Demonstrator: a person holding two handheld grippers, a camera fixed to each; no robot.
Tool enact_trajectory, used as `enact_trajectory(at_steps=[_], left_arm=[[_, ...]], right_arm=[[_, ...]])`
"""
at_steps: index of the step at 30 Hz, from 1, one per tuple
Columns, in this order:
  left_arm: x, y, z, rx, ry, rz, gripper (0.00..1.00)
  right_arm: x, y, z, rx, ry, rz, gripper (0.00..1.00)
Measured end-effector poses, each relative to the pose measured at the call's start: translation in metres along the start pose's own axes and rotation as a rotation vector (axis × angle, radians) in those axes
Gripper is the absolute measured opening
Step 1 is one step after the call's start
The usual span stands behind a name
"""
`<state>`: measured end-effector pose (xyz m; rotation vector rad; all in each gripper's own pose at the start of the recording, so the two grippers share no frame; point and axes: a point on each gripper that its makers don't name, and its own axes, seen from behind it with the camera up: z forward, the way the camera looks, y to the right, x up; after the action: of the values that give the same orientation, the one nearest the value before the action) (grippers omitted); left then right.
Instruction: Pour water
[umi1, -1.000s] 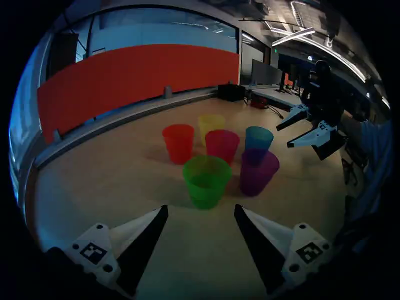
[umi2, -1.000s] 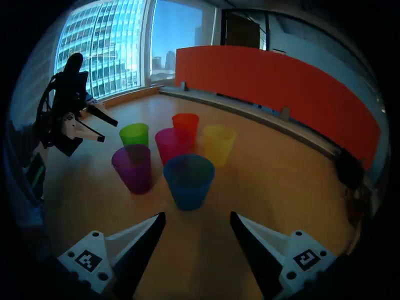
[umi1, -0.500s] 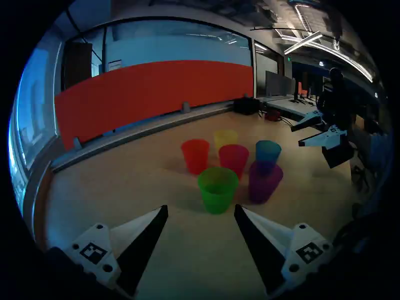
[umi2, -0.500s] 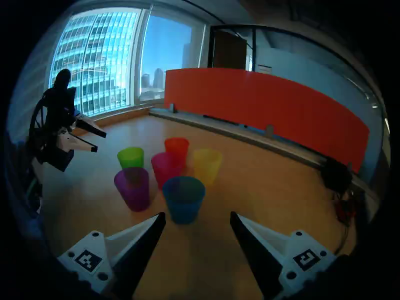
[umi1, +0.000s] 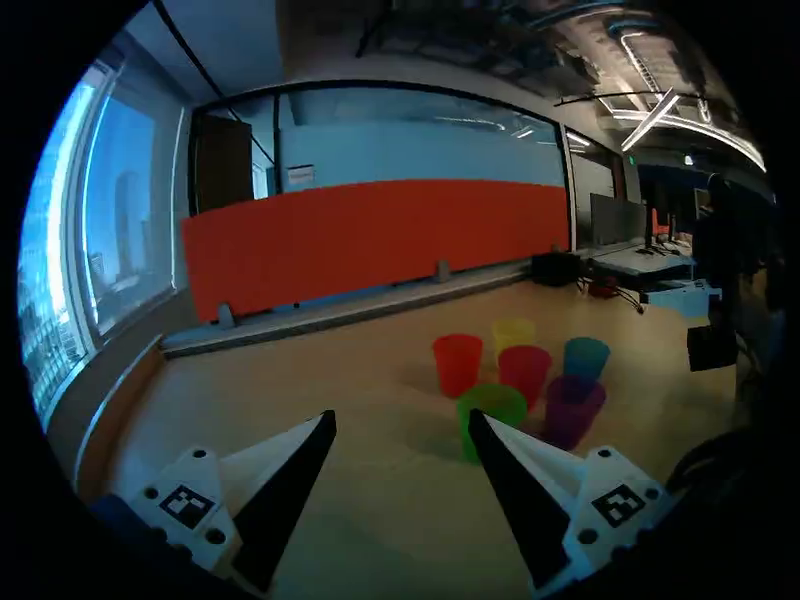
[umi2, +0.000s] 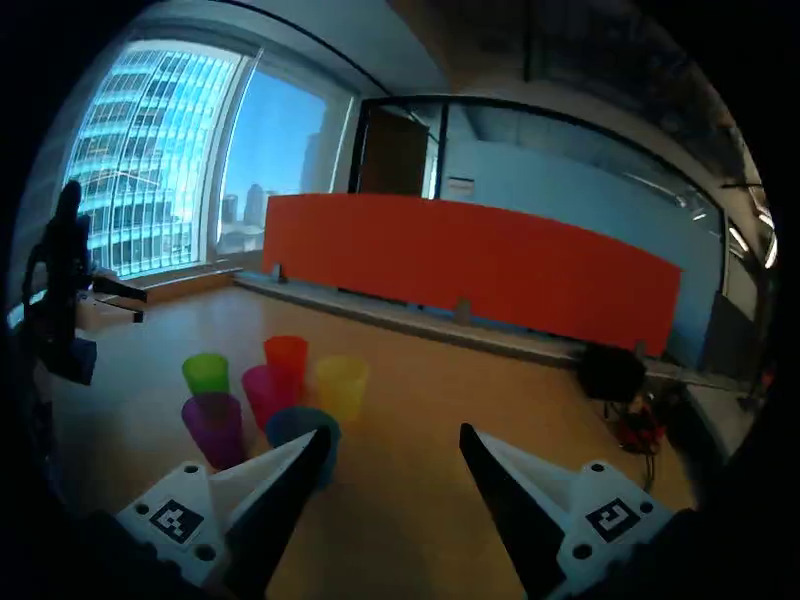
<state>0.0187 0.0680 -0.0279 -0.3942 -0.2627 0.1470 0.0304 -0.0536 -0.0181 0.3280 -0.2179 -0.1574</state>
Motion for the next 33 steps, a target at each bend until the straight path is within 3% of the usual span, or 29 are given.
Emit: enact_trajectory(at_steps=[8,14,25,33], left_arm=[[0.026,-0.016,-0.011,0.126,0.104,0.026,0.99],[0.044,-0.024,-0.02,0.205,0.177,-0.001,0.99],[0.051,-0.027,-0.027,0.253,0.228,-0.056,0.99],[0.051,-0.032,-0.031,0.282,0.244,-0.06,0.99]], right_arm=[[0.032,0.027,-0.008,-0.136,0.121,0.041,1.0],[0.053,0.046,-0.017,-0.233,0.213,0.072,1.0],[0.06,0.056,-0.027,-0.319,0.267,0.096,1.0],[0.056,0.056,-0.032,-0.339,0.275,0.112,1.0]])
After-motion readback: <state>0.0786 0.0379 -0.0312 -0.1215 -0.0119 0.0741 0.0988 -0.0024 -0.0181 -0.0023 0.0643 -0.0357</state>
